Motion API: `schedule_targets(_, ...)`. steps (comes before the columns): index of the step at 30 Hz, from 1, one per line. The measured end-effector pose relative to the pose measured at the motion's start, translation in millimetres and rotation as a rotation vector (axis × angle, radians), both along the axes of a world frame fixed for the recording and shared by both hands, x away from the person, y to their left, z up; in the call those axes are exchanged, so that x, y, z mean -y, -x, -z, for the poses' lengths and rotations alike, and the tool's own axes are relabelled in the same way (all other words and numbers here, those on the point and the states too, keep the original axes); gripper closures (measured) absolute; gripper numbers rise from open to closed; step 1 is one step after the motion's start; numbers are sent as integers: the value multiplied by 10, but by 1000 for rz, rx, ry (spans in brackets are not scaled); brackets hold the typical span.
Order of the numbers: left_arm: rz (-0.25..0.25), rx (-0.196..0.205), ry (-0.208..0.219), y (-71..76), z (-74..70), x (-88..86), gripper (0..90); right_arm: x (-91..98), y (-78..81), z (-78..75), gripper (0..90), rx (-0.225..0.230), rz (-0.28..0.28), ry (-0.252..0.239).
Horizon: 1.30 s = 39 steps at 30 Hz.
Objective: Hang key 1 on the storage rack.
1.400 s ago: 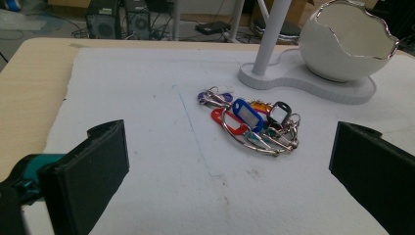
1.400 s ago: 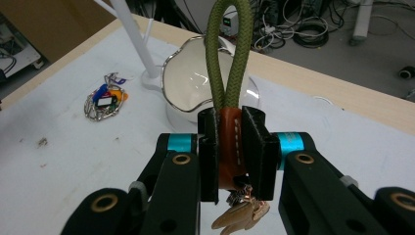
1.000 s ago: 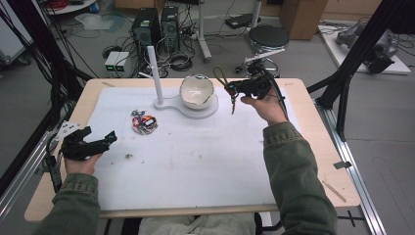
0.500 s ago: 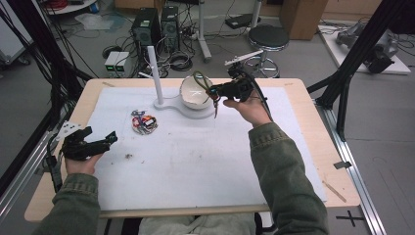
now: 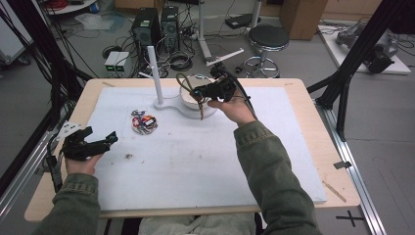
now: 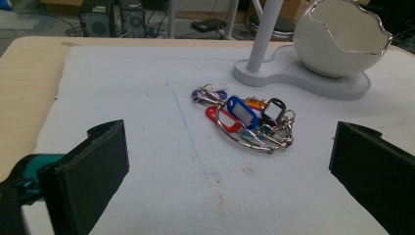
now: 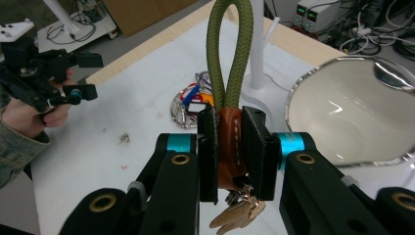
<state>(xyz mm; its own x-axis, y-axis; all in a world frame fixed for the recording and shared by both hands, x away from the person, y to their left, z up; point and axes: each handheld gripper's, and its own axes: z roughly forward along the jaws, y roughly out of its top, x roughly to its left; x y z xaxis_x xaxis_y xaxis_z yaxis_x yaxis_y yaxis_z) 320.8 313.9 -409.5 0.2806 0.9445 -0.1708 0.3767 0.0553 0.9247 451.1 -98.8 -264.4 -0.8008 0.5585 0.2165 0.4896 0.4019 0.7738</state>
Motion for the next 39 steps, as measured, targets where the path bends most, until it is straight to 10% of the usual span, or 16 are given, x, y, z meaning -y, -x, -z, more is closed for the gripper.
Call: schedule_targets(39, 1, -11, -1, 1, 7, -15, 17, -717, -494, 76, 765, -65, -15, -69)
